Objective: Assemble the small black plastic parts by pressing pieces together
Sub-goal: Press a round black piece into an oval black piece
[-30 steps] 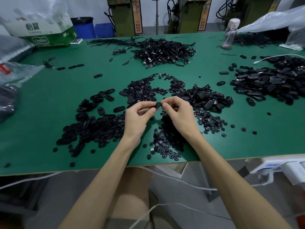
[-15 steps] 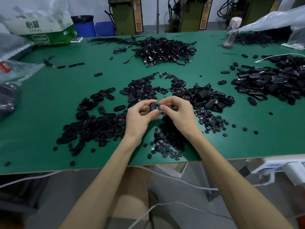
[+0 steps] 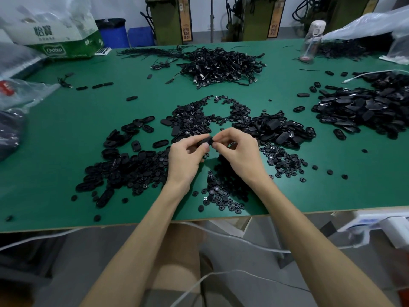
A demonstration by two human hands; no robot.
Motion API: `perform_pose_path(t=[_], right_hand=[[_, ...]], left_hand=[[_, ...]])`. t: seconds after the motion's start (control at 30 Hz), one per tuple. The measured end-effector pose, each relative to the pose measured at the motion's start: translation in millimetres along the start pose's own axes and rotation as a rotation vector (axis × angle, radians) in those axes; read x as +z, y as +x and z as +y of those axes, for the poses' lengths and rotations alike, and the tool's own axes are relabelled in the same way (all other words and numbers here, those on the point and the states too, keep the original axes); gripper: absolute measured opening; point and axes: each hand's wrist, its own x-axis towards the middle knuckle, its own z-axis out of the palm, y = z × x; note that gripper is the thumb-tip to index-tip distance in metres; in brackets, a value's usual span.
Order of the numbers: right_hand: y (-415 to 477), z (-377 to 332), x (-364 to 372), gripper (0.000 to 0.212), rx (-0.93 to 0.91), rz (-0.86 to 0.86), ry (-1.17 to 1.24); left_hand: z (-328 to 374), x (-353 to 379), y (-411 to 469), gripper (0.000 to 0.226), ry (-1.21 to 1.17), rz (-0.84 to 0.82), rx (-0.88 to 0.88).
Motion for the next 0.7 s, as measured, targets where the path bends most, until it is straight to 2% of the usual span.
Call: perform_pose_path(t=[0.13, 0.7], right_hand=[[0.3, -0.6, -1.6, 0.006, 0.004, 0.017, -0.014], [-2.3, -4.7, -2.8, 0.006, 0.012, 0.036, -0.049]], left_hand=[[2.1, 3.4, 0.0, 0.037, 0.011, -0.063, 0.017], [3.2, 2.1, -2.0, 0.03, 0.046, -0.08, 0.066]])
